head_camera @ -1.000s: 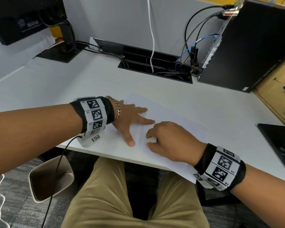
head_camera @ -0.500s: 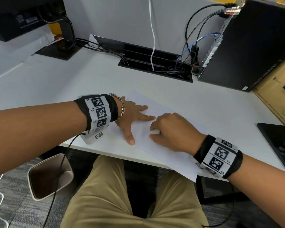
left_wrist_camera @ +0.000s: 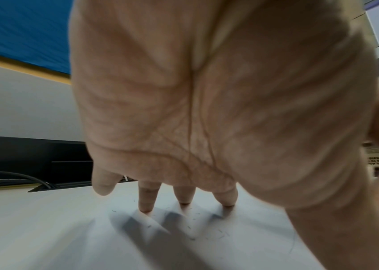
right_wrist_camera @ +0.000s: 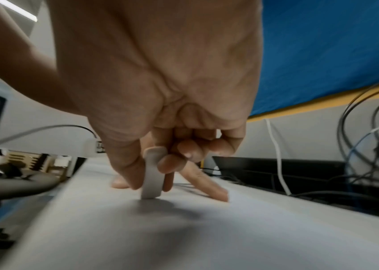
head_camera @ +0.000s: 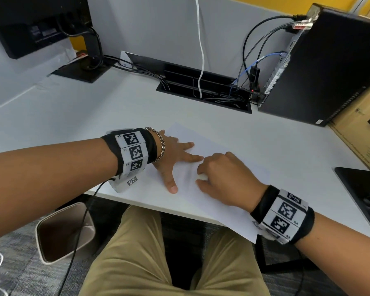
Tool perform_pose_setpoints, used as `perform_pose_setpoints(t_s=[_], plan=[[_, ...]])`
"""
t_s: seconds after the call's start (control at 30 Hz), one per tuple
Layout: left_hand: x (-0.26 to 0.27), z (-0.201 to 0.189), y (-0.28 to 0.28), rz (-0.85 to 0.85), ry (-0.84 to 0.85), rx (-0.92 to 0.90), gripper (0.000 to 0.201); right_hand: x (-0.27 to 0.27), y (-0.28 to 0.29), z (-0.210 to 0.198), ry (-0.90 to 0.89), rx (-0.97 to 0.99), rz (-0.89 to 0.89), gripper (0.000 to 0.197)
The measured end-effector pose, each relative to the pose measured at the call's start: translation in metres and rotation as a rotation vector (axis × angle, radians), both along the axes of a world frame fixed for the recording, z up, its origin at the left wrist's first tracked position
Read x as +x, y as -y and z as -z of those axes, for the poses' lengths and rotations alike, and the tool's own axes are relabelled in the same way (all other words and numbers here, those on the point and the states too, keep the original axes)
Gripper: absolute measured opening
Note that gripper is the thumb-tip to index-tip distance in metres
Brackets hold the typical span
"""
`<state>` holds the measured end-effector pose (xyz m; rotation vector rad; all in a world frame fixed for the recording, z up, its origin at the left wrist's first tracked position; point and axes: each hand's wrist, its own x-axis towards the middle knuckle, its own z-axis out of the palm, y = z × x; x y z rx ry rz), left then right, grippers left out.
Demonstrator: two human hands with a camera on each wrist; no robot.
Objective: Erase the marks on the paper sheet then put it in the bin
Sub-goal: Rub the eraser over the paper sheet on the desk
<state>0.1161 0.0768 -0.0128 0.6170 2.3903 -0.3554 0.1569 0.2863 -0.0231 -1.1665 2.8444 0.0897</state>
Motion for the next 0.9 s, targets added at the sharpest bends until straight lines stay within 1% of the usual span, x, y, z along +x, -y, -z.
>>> perform_pose_setpoints(t_s=[0.07, 0.13, 0.23, 0.3, 0.37, 0.43, 0.47, 0.53, 0.57, 0.67, 0.73, 0.8, 0.9], plan=[[-0.001, 0.001, 0.000, 0.005, -0.004, -0.002, 0.128, 0.012, 0.003, 0.003, 0.028, 0.019, -0.057, 0.033], [-0.001, 0.002, 0.000, 0.009, -0.005, -0.003, 0.128, 0.010, 0.003, 0.000, 0.057, -0.006, -0.065, 0.032], [0.000, 0.000, -0.001, 0.008, 0.004, -0.011, 0.127, -0.008, -0.001, -0.004, 0.030, -0.027, 0.022, 0.033], [0.001, -0.001, -0.002, 0.007, 0.002, -0.011, 0.127, -0.011, -0.002, -0.004, 0.006, -0.024, 0.063, 0.030], [0.001, -0.001, -0.002, 0.006, 0.002, -0.010, 0.127, -0.002, 0.001, -0.001, 0.000, 0.008, 0.018, 0.027], [0.001, -0.001, -0.001, 0.004, 0.005, -0.006, 0.128, 0.009, 0.004, 0.003, 0.042, 0.014, -0.051, 0.029], [0.001, 0.000, -0.001, 0.000, 0.008, -0.003, 0.128, 0.009, 0.004, 0.001, 0.080, -0.001, -0.054, 0.030], [0.001, -0.001, -0.001, -0.003, 0.016, 0.003, 0.128, -0.001, -0.002, -0.003, 0.174, -0.083, 0.008, 0.030], [0.001, -0.001, -0.001, 0.000, 0.014, 0.010, 0.128, -0.009, -0.007, -0.006, 0.192, -0.122, 0.048, 0.029], [0.001, -0.001, 0.002, 0.006, -0.002, 0.050, 0.130, -0.034, -0.029, -0.012, 0.148, -0.175, 0.142, 0.025], [-0.001, 0.000, 0.006, 0.018, -0.022, 0.074, 0.135, -0.041, -0.041, -0.014, 0.124, -0.151, 0.183, 0.021], [-0.004, 0.002, 0.010, 0.041, -0.063, 0.084, 0.142, -0.041, -0.050, -0.012, 0.131, -0.091, 0.196, 0.021], [-0.010, -0.002, 0.018, 0.030, -0.135, 0.075, 0.147, -0.029, -0.060, -0.007, 0.153, -0.061, 0.182, 0.020]])
